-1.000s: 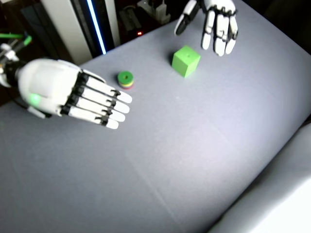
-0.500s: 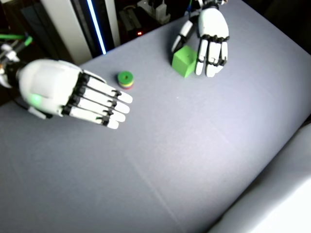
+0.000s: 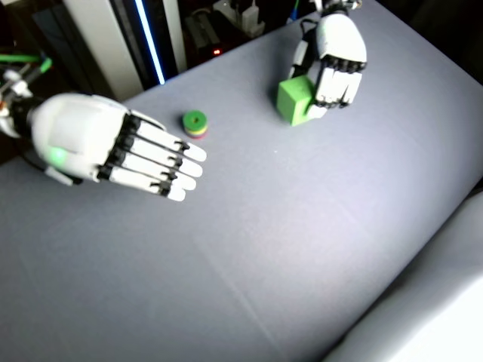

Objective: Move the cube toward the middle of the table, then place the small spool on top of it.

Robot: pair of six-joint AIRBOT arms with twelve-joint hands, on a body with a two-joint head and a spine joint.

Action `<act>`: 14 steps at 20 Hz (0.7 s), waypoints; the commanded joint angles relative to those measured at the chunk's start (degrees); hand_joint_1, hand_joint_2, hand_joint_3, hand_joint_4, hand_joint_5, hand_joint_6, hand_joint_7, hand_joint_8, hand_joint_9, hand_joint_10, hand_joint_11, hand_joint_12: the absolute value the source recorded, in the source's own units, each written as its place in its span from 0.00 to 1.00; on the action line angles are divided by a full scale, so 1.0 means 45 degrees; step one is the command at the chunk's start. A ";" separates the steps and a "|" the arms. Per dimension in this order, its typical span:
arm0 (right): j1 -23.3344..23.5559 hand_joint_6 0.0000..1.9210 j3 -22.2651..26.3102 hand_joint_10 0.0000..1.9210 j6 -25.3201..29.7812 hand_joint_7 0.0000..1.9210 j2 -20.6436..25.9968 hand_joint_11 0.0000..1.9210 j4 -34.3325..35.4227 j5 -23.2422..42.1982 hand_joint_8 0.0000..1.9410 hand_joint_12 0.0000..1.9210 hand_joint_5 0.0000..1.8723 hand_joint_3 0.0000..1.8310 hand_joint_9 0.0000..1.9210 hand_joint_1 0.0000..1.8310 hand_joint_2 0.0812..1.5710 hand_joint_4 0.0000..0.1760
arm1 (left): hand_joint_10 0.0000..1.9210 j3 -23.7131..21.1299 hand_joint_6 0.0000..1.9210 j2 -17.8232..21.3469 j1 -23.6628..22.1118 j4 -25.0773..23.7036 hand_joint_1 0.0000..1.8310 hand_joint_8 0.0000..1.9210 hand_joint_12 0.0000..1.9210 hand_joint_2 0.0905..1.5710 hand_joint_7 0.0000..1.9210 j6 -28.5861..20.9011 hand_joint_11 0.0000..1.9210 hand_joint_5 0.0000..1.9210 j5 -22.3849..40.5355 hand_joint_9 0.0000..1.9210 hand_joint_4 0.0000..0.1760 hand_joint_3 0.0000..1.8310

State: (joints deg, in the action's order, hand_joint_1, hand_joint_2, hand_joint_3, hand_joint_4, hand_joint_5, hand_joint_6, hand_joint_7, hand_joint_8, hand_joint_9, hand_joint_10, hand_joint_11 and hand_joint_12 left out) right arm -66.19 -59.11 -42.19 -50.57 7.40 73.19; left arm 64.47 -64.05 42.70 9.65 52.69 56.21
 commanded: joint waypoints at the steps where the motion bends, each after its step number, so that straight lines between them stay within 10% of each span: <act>1: 0.0196 0.00 -0.0087 0.00 0.0076 0.25 -0.0022 0.05 0.0178 0.1568 0.00 0.47 0.27 0.00 0.24 0.41 0.81 0.00 | 0.59 0.0107 0.40 -0.0097 -0.0260 -0.0268 0.68 0.63 0.86 0.70 0.51 -0.0164 0.34 0.51 0.1302 0.45 0.00 0.00; 4: 0.0269 0.00 -0.0129 0.00 0.0076 0.26 -0.0080 0.06 0.0187 0.1570 0.00 0.50 0.28 0.00 0.25 0.41 0.81 0.00 | 0.42 0.1003 0.28 -0.0740 -0.1161 -0.0743 0.70 0.48 0.76 0.65 0.59 -0.0776 0.41 0.58 0.0312 0.55 0.00 0.00; 7: 0.0342 0.00 -0.0173 0.00 0.0076 0.28 -0.0133 0.06 0.0186 0.1572 0.00 0.55 0.29 0.00 0.28 0.45 0.80 0.00 | 0.61 0.1998 0.39 -0.1743 -0.2189 -0.1571 0.76 0.40 0.55 0.66 0.58 -0.1140 0.38 0.54 -0.1424 0.49 0.00 0.00; 8: 0.0364 0.00 -0.0186 0.00 0.0076 0.29 -0.0164 0.07 0.0186 0.1575 0.00 0.50 0.29 0.00 0.28 0.46 0.80 0.00 | 0.28 0.2282 0.37 -0.2027 -0.2365 -0.1631 0.70 0.42 0.47 0.65 0.60 -0.1140 0.36 0.56 -0.1904 0.50 0.00 0.00; 10: 0.0435 0.00 -0.0230 0.00 0.0077 0.26 -0.0243 0.06 0.0182 0.1575 0.00 0.50 0.25 0.00 0.26 0.44 0.81 0.00 | 0.14 0.2774 0.31 -0.2500 -0.2502 -0.1630 0.70 0.40 0.63 0.64 0.63 -0.1307 0.37 0.57 -0.2527 0.63 0.00 0.00; 13: 0.0587 0.00 -0.0306 0.00 0.0077 0.23 -0.0319 0.05 0.0182 0.1582 0.00 0.45 0.19 0.00 0.24 0.42 0.85 0.00 | 0.29 0.3238 0.33 -0.2931 -0.2496 -0.1626 0.70 0.52 0.77 0.67 0.57 -0.1658 0.44 0.54 -0.3023 0.62 0.00 0.00; 14: 0.0633 0.00 -0.0320 0.00 0.0077 0.24 -0.0324 0.08 0.0180 0.1587 0.00 0.40 0.19 0.00 0.25 0.40 0.85 0.00 | 0.27 0.3277 0.12 -0.2980 -0.2491 -0.1626 0.60 0.29 0.76 0.64 0.46 -0.1651 0.33 0.45 -0.3136 0.51 0.00 0.00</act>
State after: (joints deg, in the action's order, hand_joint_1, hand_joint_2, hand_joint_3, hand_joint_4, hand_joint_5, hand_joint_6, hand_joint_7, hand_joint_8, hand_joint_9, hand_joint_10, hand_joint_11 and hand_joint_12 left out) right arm -63.79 -60.29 -42.19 -52.05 7.66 73.06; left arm 79.05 -77.41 31.97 2.35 45.30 35.48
